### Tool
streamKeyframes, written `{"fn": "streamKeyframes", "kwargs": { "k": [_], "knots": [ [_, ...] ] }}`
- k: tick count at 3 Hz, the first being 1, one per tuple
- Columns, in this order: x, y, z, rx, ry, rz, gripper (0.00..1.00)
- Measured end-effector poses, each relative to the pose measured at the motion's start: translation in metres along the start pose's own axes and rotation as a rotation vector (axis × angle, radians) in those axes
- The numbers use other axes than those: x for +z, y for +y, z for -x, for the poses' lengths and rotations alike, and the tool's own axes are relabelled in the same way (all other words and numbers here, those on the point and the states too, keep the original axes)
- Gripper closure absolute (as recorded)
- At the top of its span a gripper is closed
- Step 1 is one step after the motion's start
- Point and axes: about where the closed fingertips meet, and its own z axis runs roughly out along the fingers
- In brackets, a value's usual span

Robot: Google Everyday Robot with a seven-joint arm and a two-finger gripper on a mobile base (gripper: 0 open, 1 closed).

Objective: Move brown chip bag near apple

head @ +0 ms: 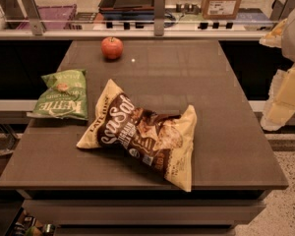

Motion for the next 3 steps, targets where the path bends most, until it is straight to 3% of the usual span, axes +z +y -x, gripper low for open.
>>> {"fn": "streamKeyframes", "kwargs": {
  "k": [2, 3],
  "knots": [
    [0.011, 0.003, 0.018, 0.037, -0.022, -0.035, 0.0],
    [0.034, 0.008, 0.038, 0.075, -0.081, -0.015, 0.0]
  ]
}}
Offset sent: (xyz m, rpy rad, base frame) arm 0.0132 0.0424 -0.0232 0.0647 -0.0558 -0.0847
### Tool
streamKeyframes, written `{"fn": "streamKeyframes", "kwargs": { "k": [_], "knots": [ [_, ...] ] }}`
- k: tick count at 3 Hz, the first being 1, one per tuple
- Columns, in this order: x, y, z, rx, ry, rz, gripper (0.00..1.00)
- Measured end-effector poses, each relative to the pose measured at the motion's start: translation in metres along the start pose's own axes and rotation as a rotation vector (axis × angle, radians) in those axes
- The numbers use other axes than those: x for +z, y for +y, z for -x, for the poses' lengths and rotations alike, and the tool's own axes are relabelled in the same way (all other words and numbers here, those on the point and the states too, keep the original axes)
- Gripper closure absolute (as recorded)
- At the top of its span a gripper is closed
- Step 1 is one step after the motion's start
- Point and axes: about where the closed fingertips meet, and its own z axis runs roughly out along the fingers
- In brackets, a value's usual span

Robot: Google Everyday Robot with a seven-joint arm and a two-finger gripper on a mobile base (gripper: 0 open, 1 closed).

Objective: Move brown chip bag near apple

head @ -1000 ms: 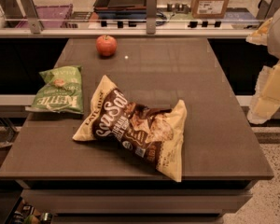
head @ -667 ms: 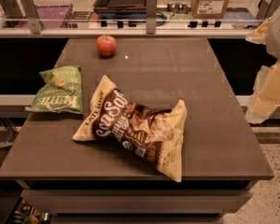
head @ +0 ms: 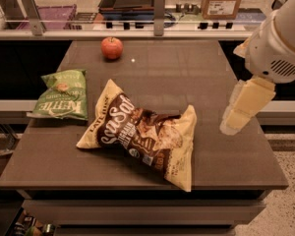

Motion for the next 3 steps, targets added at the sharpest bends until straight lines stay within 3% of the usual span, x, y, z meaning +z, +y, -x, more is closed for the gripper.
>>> {"fn": "streamKeyframes", "kwargs": {
  "k": [2, 3],
  "knots": [
    [0.041, 0.036, 0.034, -0.001, -0.123, 0.155, 0.0],
    [0.047, 0.059, 0.046, 0.013, -0.164, 0.208, 0.0]
  ]
}}
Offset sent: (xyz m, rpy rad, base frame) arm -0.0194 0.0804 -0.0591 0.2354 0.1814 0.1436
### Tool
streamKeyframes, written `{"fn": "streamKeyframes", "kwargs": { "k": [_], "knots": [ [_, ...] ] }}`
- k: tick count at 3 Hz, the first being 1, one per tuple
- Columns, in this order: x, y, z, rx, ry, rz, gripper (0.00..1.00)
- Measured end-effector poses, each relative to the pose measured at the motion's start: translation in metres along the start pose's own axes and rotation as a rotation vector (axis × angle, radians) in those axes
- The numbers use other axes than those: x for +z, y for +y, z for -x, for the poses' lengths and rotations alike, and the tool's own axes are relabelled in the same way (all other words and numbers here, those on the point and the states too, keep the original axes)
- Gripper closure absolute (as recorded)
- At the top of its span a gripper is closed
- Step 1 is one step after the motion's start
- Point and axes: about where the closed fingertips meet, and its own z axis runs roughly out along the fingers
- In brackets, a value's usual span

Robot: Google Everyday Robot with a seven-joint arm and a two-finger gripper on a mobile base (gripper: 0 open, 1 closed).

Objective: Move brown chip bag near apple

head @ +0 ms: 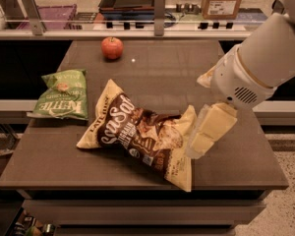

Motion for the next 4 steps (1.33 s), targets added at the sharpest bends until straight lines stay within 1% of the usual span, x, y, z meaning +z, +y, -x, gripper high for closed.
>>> {"fn": "streamKeyframes", "kwargs": {
  "k": [1, 2, 3, 4],
  "knots": [
    [0.012, 0.017, 0.008, 0.038, -0.004, -0.019, 0.0],
    [0.034, 0.025, 0.019, 0.094, 0.032, -0.097, 0.0],
    [0.059, 0.026, 0.029, 0.135, 0.076, -0.167, 0.0],
    [0.073, 0.025, 0.034, 0.151, 0.1, -0.211, 0.0]
  ]
}}
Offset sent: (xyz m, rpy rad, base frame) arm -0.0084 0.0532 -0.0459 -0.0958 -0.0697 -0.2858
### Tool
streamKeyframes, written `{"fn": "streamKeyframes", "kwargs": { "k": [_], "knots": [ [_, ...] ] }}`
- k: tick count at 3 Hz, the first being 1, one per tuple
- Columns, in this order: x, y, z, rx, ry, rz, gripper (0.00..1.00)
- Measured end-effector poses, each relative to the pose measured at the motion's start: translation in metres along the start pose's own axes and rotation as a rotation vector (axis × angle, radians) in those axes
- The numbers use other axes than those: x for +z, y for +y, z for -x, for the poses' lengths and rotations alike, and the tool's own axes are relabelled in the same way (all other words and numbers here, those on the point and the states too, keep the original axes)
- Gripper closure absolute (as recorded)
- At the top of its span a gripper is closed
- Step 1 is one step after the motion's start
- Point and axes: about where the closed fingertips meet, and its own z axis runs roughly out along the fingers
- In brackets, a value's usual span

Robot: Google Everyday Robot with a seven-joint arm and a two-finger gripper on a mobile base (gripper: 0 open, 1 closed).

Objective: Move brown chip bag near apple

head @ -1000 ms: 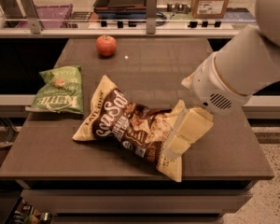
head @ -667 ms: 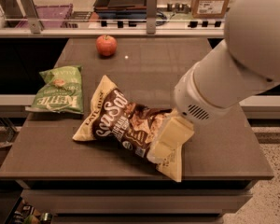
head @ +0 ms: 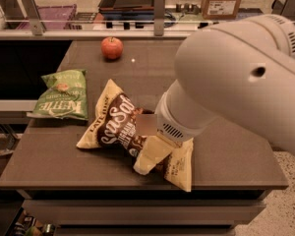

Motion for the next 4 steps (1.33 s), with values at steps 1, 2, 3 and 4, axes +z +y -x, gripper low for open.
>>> {"fn": "streamKeyframes", "kwargs": {
  "k": [1, 2, 3, 4],
  "knots": [
    [0.009, 0.003, 0.007, -0.013, 0.004, -0.008, 0.0],
    [0.02, 0.006, 0.013, -0.059, 0.025, -0.003, 0.18],
    [0.019, 0.006, 0.013, -0.059, 0.023, -0.005, 0.41],
    [0.018, 0.007, 0.014, -0.062, 0.023, -0.006, 0.64]
  ]
}}
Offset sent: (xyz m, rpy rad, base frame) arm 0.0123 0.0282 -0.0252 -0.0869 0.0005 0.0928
